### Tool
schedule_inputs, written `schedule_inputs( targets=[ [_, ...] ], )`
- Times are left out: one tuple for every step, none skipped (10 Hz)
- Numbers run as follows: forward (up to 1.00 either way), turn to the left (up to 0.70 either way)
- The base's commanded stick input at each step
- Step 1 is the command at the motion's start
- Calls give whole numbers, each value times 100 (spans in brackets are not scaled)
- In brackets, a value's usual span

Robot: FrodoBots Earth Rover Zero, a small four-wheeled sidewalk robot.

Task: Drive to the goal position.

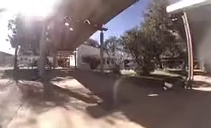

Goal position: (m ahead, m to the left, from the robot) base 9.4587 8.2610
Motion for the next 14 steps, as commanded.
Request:
schedule_inputs(
  targets=[
    [70, 0],
    [70, 0],
    [70, 0],
    [70, 0],
    [70, 0],
    [70, 0],
    [70, 24],
    [70, 33],
    [70, 35],
    [70, 35],
    [70, 35],
    [70, 35],
    [70, 35],
    [70, 35]
  ],
)
